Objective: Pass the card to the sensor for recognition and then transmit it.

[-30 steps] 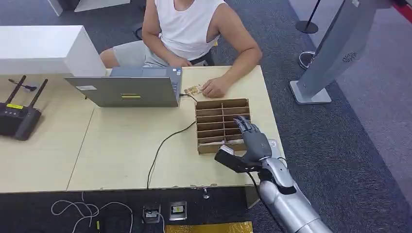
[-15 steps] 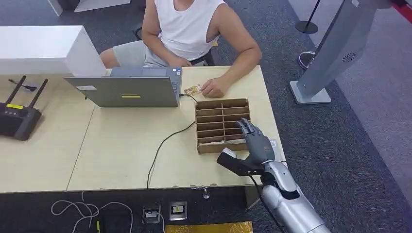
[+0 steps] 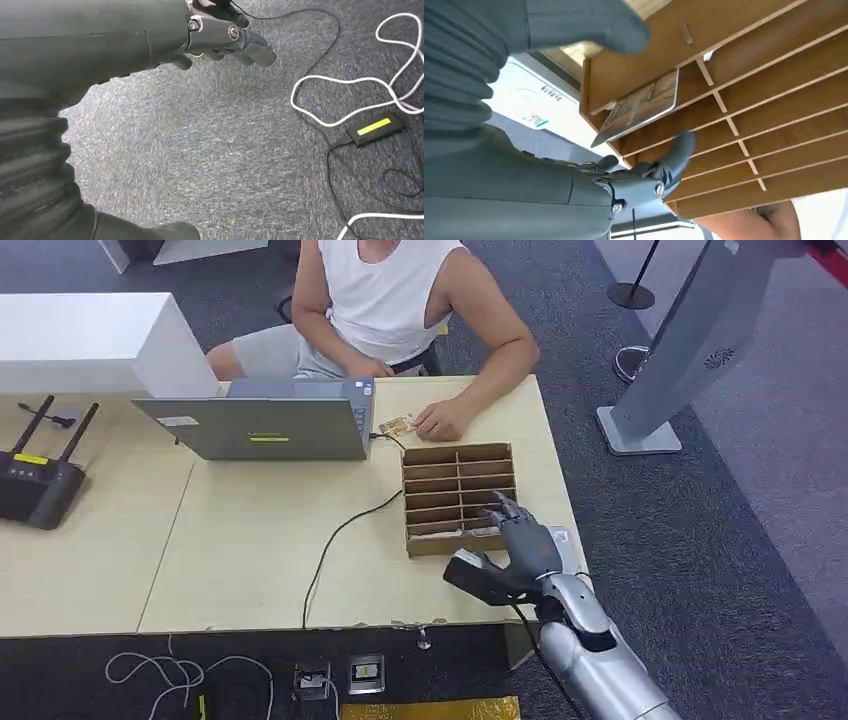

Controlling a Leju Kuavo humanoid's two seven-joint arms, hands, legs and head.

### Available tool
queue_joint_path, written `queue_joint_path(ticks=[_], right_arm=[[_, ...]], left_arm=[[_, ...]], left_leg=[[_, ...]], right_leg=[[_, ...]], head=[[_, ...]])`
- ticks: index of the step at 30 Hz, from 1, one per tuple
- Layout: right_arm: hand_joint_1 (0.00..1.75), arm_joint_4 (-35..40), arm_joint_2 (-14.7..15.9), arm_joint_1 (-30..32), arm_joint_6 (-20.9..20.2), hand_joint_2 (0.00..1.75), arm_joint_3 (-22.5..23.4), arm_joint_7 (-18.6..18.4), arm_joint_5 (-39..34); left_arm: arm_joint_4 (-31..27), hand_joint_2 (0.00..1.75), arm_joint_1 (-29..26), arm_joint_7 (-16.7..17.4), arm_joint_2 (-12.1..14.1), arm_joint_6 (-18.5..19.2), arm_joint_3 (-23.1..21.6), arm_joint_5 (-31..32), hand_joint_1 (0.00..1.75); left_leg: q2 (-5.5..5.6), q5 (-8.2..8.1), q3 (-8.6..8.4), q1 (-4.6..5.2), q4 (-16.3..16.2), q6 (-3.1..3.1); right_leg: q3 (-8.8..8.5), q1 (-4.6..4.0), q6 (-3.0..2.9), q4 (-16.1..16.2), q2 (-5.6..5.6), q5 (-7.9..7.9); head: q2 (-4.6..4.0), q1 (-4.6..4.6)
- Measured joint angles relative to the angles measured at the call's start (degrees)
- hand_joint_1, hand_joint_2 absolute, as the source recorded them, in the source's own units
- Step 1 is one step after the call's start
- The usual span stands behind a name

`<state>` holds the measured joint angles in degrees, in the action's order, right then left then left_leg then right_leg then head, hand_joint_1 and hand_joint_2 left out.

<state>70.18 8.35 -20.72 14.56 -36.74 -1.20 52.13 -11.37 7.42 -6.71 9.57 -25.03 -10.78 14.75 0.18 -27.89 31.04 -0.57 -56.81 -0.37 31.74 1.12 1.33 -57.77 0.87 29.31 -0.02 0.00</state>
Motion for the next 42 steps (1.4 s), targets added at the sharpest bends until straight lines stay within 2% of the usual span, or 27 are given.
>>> queue_joint_path(ticks=[4,13,28,34,38,42], right_arm=[[1.75,0.0,0.0,0.0,-1.77,1.75,-0.02,-0.72,0.02],[1.75,-0.02,0.0,-0.66,-2.71,1.75,-0.02,-0.72,-0.11],[1.75,-0.04,0.0,-1.37,-0.52,1.75,0.02,0.46,0.07],[1.75,0.59,0.13,-7.81,0.59,1.75,1.95,3.13,0.0],[1.75,0.92,0.28,-15.67,1.55,1.75,5.24,6.34,-1.09],[1.75,0.9,0.31,-20.19,2.34,1.75,7.06,7.91,-1.29]], left_arm=[[0.0,1.75,0.18,0.11,0.11,0.02,0.0,0.17,0.0],[0.0,1.75,0.28,0.13,0.15,-0.11,0.0,0.17,0.0],[0.0,1.75,0.29,0.13,-0.02,-0.2,0.0,0.22,0.0],[0.0,1.75,0.62,0.13,-0.09,-0.24,0.0,0.44,0.0],[0.0,1.75,0.9,0.13,-0.24,-0.28,0.0,0.85,0.0],[0.0,1.75,1.27,0.13,-0.53,-0.24,0.0,0.94,0.0]], left_leg=[[0.0,0.0,0.0,0.0,0.0,0.0],[0.0,0.0,-0.01,0.0,0.0,0.0],[0.0,0.0,0.01,0.0,0.0,0.0],[-0.04,0.05,-0.01,0.01,-0.02,-0.03],[-0.12,0.09,-0.02,0.0,-0.04,-0.02],[-0.11,0.09,0.0,0.0,-0.04,-0.02]], right_leg=[[0.0,0.0,0.0,0.0,0.0,0.0],[-0.01,0.0,0.0,0.0,0.0,0.0],[0.0,0.0,0.0,-0.01,-0.01,0.0],[0.01,0.01,-0.04,-0.01,-0.08,-0.09],[0.05,0.0,-0.06,-0.01,-0.18,-0.15],[0.05,0.0,-0.06,-0.02,-0.19,-0.16]], head=[[0.0,0.0],[0.0,0.0],[0.0,0.0],[0.0,0.0],[0.0,0.0],[0.0,0.0]])
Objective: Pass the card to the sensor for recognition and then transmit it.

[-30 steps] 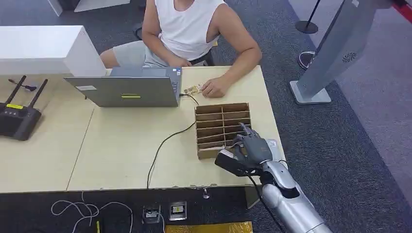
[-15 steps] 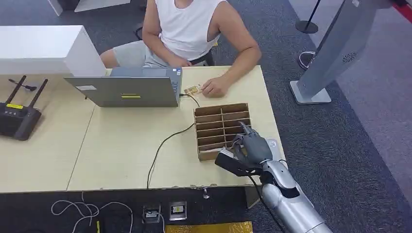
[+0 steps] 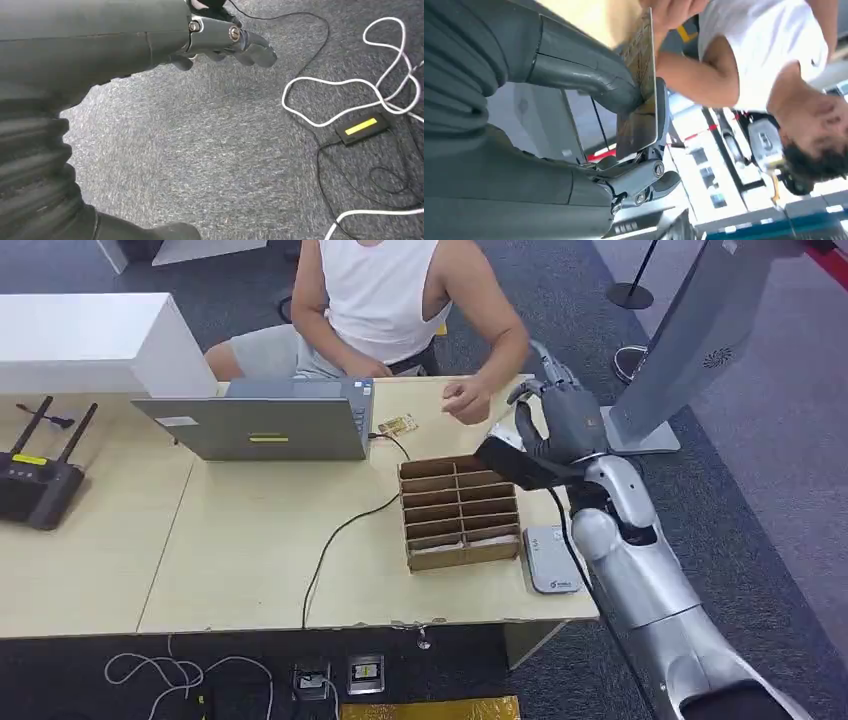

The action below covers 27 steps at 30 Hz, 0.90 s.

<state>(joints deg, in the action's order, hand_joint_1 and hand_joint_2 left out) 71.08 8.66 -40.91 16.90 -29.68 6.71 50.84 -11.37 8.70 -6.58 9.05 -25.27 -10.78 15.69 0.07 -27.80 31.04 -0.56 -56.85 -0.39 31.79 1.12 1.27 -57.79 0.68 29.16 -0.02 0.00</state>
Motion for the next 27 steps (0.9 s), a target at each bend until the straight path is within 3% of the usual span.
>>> queue_joint_path(ticks=[17,27], right_arm=[[1.75,-2.17,-0.18,-7.34,0.57,1.75,2.32,2.65,0.09],[1.75,-19.22,-5.03,-11.42,-1.73,1.75,-0.57,5.42,3.96]], left_arm=[[0.0,1.75,0.59,0.0,-0.48,0.15,-0.02,1.12,0.0],[-0.02,1.75,1.84,0.24,-0.54,2.06,-0.24,2.95,0.0]], left_leg=[[0.01,0.0,0.07,-0.02,0.01,0.0],[0.05,0.0,0.04,-0.13,0.01,-0.01]], right_leg=[[0.03,-0.02,0.0,-0.01,0.0,0.0],[0.0,-0.12,-0.01,-0.02,0.04,0.0]], head=[[0.0,0.0],[0.0,0.0]])
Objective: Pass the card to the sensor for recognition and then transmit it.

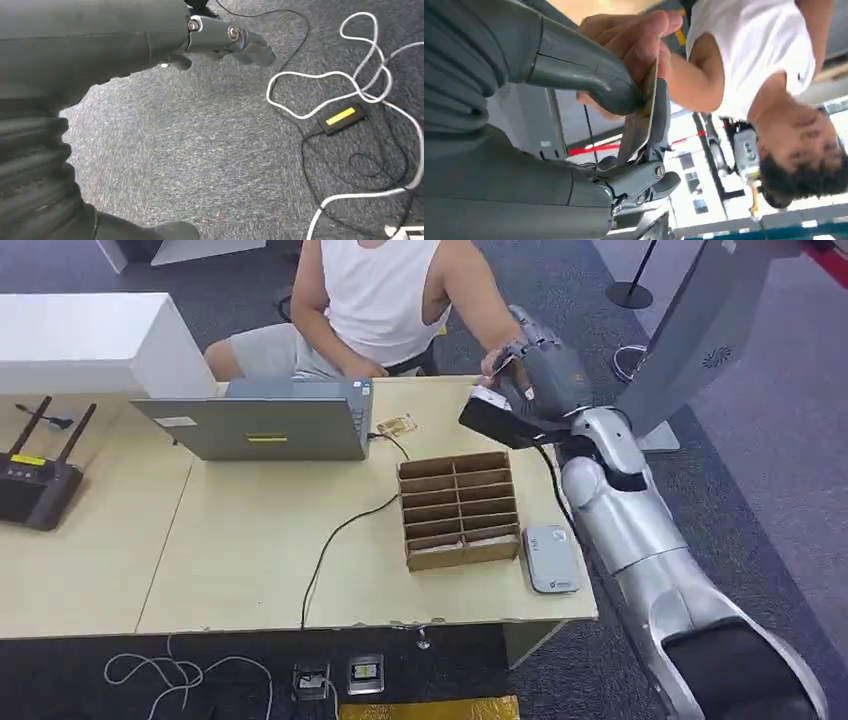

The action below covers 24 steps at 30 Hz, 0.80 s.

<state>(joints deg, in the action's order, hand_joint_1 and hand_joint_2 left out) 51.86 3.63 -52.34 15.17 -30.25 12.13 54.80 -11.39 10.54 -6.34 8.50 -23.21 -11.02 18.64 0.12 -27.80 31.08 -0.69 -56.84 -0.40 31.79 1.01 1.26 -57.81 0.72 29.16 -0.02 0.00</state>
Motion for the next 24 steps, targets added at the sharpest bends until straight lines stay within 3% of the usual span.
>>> queue_joint_path(ticks=[7,8,9,24], right_arm=[[1.75,-8.72,-0.92,0.2,1.22,1.75,-1.98,-0.35,0.46],[1.15,-9.67,-0.92,0.43,1.42,1.75,-2.1,-0.5,0.39],[0.0,-10.52,-0.87,0.67,1.6,1.75,-2.16,-0.7,0.33],[0.0,-13.19,1.51,2.63,5.14,1.75,-2.29,-1.38,-1.79]], left_arm=[[0.0,1.75,0.23,0.92,0.06,1.05,-0.44,1.2,0.0],[0.0,1.75,0.26,0.98,0.15,1.2,-0.52,1.33,0.0],[0.0,1.75,0.28,1.01,0.22,1.38,-0.7,1.46,0.0],[0.0,1.75,0.41,1.75,0.22,1.27,-1.42,1.51,0.0]], left_leg=[[0.08,0.02,0.01,0.0,-0.05,-0.03],[0.08,0.02,0.02,-0.01,-0.09,-0.03],[0.07,0.02,0.01,0.0,-0.11,-0.03],[0.02,0.02,0.03,-0.01,-0.15,-0.03]], right_leg=[[-0.03,0.0,0.0,0.01,0.16,0.0],[-0.03,-0.01,0.0,0.01,0.15,0.0],[-0.02,0.0,0.0,0.01,0.14,0.0],[0.02,-0.01,-0.02,0.01,0.0,-0.04]], head=[[0.0,0.0],[0.0,-0.02],[0.0,-0.02],[0.0,0.0]])
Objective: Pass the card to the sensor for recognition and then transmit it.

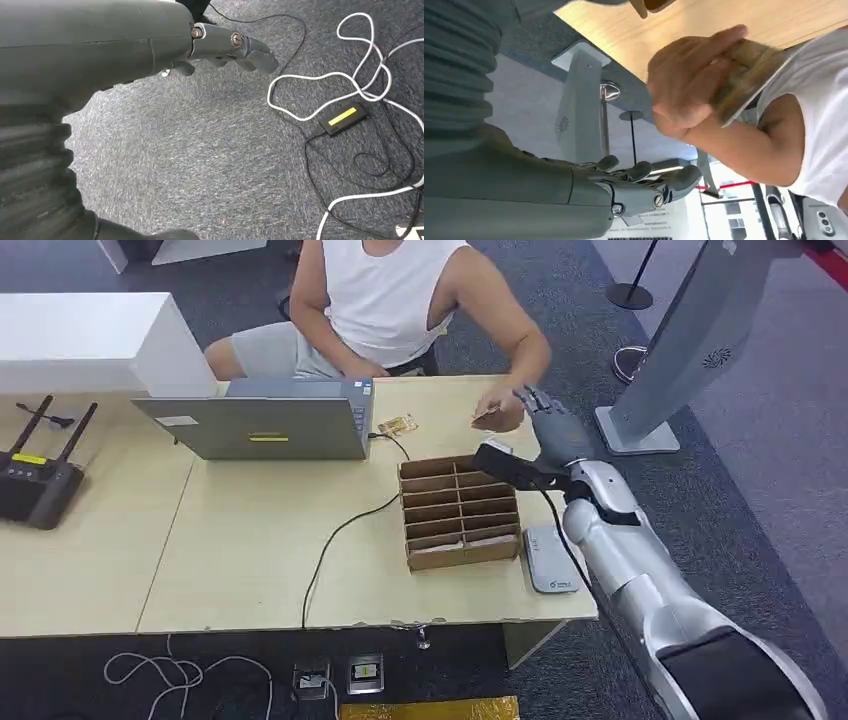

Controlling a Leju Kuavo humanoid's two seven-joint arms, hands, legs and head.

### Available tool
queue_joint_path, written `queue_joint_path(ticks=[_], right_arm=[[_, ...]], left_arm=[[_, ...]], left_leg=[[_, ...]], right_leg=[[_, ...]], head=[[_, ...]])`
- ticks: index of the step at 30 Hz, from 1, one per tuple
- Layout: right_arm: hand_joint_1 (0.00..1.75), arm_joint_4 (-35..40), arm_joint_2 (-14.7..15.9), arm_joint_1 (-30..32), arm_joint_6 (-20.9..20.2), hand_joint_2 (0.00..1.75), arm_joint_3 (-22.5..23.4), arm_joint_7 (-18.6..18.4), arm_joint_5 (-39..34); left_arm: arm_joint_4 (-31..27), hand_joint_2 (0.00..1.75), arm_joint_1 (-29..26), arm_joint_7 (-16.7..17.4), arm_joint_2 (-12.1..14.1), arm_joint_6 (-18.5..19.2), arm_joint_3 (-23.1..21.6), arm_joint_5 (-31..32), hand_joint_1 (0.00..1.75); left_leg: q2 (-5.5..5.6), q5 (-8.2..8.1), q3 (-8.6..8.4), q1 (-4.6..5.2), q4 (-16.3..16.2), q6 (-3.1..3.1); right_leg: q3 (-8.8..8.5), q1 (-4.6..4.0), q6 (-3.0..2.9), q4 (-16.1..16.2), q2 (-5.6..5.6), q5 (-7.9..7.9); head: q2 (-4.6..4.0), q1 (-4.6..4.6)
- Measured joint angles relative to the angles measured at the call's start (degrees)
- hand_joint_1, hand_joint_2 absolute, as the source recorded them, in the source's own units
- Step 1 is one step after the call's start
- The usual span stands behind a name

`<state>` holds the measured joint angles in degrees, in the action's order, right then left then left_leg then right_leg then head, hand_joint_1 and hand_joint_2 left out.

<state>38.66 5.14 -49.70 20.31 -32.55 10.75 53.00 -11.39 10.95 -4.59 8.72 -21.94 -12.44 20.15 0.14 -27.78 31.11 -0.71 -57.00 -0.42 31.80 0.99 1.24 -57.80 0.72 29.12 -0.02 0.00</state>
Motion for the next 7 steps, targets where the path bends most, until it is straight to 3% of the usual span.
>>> queue_joint_path(ticks=[7], right_arm=[[0.0,3.35,3.63,-3.16,8.37,1.75,2.34,1.77,-4.7]], left_arm=[[0.02,1.75,-0.3,-0.2,0.0,-1.75,-0.02,-0.94,0.0]], left_leg=[[0.01,0.0,0.01,0.01,-0.06,0.0]], right_leg=[[-0.02,0.01,0.02,-0.01,0.05,-0.03]], head=[[0.0,0.0]])
